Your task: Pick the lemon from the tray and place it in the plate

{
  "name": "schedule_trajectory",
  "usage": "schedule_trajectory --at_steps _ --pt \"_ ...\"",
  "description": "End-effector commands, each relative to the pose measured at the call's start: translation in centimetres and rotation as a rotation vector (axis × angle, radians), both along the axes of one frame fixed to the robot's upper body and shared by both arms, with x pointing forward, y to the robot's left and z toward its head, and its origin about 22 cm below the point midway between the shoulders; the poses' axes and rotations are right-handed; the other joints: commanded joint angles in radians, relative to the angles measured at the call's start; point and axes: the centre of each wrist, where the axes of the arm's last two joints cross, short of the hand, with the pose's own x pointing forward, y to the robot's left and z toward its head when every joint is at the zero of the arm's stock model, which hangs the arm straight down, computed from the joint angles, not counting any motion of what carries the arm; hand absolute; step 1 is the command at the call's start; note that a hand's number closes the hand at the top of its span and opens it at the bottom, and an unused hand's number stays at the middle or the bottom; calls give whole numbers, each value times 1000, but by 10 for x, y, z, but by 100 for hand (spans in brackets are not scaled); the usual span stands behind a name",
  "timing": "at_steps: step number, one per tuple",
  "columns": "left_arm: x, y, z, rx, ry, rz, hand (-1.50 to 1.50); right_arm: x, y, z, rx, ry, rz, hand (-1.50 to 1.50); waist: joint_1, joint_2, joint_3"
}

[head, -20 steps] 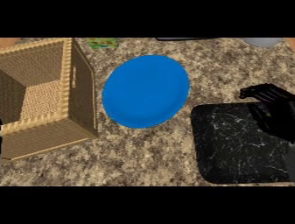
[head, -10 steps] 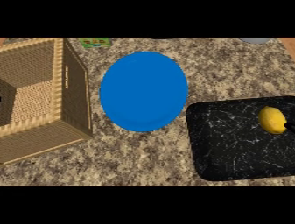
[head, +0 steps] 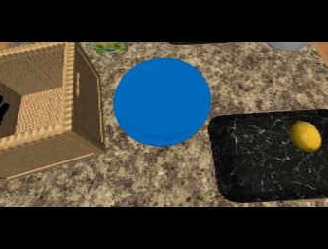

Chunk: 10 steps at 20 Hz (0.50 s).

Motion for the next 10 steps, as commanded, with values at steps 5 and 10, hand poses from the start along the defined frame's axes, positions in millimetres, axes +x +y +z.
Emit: schedule_trajectory --at_steps 5,10 --pt "15 -22 -49 -88 190 -56 0 9 -14 20 -192 109 56 -150 -2 33 -33" --pt "20 -12 -41 -84 202 -60 0 13 1 10 -292 203 102 -150 -1 26 -34"
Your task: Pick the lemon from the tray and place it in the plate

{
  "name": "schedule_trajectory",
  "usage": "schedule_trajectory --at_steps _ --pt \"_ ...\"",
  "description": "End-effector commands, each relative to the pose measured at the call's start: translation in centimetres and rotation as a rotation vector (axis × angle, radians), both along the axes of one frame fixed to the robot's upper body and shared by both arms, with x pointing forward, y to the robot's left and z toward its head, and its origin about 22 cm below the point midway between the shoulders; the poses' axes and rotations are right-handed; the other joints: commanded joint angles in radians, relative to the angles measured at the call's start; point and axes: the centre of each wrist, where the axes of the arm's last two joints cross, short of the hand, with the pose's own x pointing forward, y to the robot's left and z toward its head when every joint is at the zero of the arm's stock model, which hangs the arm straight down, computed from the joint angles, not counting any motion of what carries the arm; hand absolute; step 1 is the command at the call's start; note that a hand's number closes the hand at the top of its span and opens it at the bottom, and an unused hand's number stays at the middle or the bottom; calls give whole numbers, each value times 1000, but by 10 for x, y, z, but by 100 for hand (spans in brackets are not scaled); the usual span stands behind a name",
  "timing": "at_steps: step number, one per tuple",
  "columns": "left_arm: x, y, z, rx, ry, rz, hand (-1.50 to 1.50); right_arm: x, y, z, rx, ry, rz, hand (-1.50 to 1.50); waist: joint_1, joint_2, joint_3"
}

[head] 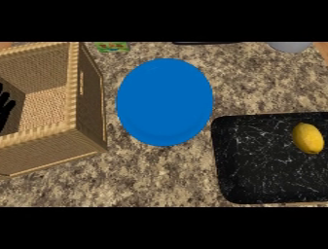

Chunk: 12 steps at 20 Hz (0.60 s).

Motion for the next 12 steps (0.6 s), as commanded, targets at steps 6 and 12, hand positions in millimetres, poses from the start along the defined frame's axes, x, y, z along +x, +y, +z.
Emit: schedule_trajectory --at_steps 6,12 --pt "5 -30 -52 -77 195 -49 0 10 17 -6 -265 89 18 -150 -8 32 -30" --pt "16 -18 -54 -74 178 -29 0 18 22 -7 -354 163 43 -150 -6 35 -31"
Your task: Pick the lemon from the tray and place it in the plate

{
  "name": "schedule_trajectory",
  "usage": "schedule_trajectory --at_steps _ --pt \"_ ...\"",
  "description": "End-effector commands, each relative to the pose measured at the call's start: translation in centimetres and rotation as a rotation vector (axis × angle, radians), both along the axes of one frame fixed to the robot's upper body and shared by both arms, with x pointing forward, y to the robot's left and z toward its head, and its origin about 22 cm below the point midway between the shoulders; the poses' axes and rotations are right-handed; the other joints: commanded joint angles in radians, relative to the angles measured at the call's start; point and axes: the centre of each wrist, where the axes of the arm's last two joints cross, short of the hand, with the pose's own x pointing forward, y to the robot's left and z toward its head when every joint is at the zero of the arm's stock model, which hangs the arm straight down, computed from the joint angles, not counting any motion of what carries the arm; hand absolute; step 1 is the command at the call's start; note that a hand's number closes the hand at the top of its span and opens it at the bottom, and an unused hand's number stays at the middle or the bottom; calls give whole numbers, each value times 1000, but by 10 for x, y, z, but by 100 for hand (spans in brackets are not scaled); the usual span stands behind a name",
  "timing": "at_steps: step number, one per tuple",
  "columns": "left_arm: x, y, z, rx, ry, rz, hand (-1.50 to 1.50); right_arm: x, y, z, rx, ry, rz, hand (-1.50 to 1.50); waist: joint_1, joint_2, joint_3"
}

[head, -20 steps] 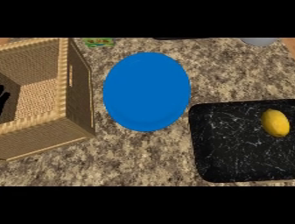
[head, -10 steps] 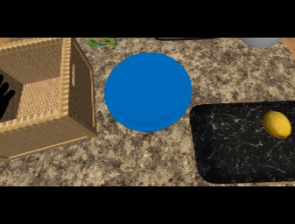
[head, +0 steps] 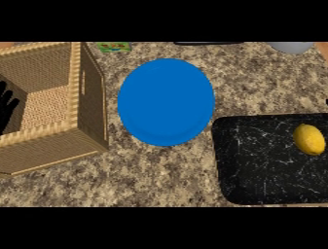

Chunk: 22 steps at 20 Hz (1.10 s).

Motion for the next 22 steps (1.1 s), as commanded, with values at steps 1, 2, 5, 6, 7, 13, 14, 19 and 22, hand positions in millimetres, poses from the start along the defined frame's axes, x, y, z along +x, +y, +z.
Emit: schedule_trajectory --at_steps 1,2,5,6,7,13,14,19,22 --pt "9 -24 -49 -65 199 -39 0 13 14 -7 -68 45 8 -150 -2 38 -30" --pt "13 -10 -53 -77 190 -27 0 8 10 -12 -52 65 12 -150 -11 40 -32" --pt "16 -17 -54 -68 187 -38 0 25 26 -6 -54 60 17 -150 -11 40 -32" --pt "9 -21 -51 -85 185 -29 0 20 23 -7 -78 82 17 -150 -8 31 -31" --pt "14 -18 -47 -103 195 -51 0 24 22 -1 -88 90 17 -150 -13 34 -32" --pt "12 -7 -50 -76 198 -36 0 37 35 -10 -117 84 -20 -150 4 33 -31" --pt "12 -22 -55 -62 192 -47 0 32 33 -12 -133 83 -1 -150 -12 32 -31" --pt "19 -16 -47 -64 195 -32 0 35 45 -26 -168 103 11 -150 -17 33 -30" --pt "16 -22 -52 -84 192 -31 0 44 47 -17 -207 133 49 -150 -6 34 -31"
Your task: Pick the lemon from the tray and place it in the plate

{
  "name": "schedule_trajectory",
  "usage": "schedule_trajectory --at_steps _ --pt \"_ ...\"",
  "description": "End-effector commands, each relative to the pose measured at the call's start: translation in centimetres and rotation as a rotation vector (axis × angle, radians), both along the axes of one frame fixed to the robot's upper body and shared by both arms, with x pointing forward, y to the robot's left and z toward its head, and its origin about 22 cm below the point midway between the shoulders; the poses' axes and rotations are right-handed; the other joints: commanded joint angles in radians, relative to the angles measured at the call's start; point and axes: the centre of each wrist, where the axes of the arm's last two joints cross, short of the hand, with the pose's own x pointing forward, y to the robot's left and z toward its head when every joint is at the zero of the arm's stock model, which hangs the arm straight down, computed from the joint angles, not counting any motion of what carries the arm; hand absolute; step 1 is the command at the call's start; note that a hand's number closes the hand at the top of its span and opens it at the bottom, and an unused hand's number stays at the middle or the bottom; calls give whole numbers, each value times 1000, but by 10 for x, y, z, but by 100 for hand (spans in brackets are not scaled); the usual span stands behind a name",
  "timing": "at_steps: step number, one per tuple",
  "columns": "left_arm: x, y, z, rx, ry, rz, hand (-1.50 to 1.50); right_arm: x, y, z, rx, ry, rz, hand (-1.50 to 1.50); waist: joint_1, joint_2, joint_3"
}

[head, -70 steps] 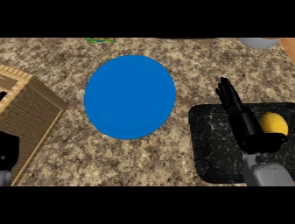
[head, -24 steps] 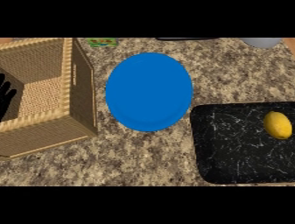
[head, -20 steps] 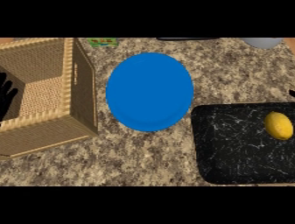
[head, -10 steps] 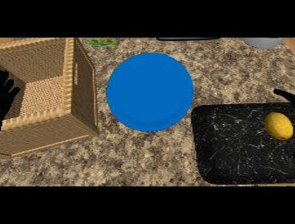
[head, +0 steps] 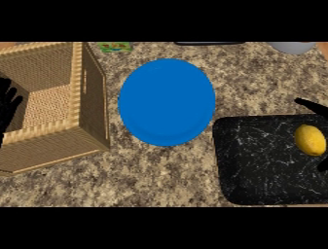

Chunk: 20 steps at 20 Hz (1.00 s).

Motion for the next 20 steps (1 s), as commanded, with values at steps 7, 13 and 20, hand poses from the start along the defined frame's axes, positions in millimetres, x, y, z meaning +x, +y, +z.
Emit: schedule_trajectory --at_steps 7,13,20 --pt "14 -18 -58 -76 191 -19 0 6 36 -23 0 16 188 150 -34 38 -33" --pt "10 -2 -50 -80 198 8 0 3 74 -34 70 11 342 150 -42 27 -35" --pt "3 -14 -33 -89 180 -70 0 -32 292 -26 103 -74 1144 150 38 23 -39"
